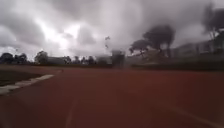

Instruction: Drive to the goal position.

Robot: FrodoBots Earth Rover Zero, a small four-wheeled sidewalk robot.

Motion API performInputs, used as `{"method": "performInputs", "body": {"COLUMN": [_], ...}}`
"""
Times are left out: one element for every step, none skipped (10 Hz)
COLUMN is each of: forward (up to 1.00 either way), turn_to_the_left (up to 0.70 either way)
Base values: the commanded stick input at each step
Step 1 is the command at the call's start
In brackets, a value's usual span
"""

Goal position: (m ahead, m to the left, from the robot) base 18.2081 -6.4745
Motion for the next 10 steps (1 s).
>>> {"method": "performInputs", "body": {"forward": [0.7, 0.7, 0.7, 0.7, 0.7, 0.7, 0.7, 0.7, 0.7, 0.7], "turn_to_the_left": [0.0, 0.0, 0.0, 0.0, 0.0, 0.0, 0.0, 0.0, 0.0, 0.0]}}
